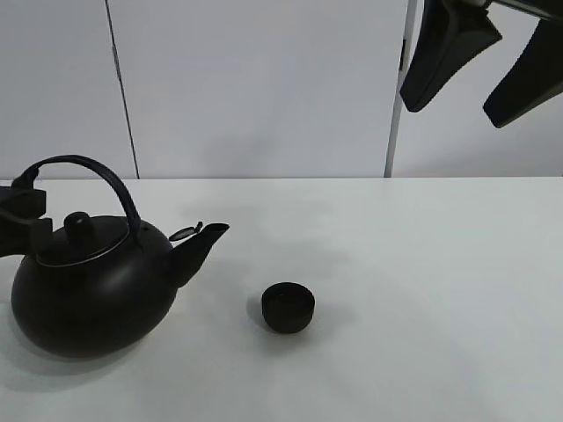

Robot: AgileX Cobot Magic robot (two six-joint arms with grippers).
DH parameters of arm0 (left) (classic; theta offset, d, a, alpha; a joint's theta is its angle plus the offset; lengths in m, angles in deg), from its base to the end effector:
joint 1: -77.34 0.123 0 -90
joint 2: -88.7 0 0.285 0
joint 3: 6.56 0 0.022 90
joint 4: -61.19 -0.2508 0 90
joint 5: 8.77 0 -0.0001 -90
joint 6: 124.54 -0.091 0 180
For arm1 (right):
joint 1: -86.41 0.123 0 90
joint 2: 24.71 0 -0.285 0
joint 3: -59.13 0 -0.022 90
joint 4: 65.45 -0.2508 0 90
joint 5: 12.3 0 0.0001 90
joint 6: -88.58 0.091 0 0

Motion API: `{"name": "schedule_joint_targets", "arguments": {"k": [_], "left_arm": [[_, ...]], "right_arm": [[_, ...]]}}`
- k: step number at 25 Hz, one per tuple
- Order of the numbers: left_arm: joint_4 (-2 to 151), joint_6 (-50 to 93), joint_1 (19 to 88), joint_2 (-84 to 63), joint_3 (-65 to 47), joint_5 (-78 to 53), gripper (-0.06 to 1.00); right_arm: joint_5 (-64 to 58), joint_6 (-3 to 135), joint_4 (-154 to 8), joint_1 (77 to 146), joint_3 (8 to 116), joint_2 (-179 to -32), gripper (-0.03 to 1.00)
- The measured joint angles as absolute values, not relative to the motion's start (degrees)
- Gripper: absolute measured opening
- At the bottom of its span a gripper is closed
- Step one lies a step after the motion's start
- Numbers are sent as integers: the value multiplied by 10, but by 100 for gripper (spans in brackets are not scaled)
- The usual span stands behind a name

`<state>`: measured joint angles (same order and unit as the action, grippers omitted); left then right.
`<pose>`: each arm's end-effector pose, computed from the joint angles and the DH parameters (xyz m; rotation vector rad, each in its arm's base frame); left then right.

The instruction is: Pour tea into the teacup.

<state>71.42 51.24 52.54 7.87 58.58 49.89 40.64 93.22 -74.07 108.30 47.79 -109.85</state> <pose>0.2063 -0.0801 0.1439 0.2750 1.8308 -0.1749 0.2500 0.1122 0.3230 -0.3194 2.6143 0.3511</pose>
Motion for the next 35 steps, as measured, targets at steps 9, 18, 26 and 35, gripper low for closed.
{"name": "schedule_joint_targets", "arguments": {"k": [9, 18, 26, 35], "left_arm": [[787, 500, 526, 79, 589, 499, 12], [806, 474, 526, 78, 599, 500, 12], [806, 463, 526, 77, 621, 503, 12], [802, 451, 526, 77, 621, 505, 12]], "right_arm": [[407, 932, -749, 1083, 478, -1099, 51], [407, 932, -751, 1083, 478, -1099, 51], [408, 932, -751, 1083, 478, -1099, 51], [408, 932, -755, 1083, 478, -1099, 51]]}}
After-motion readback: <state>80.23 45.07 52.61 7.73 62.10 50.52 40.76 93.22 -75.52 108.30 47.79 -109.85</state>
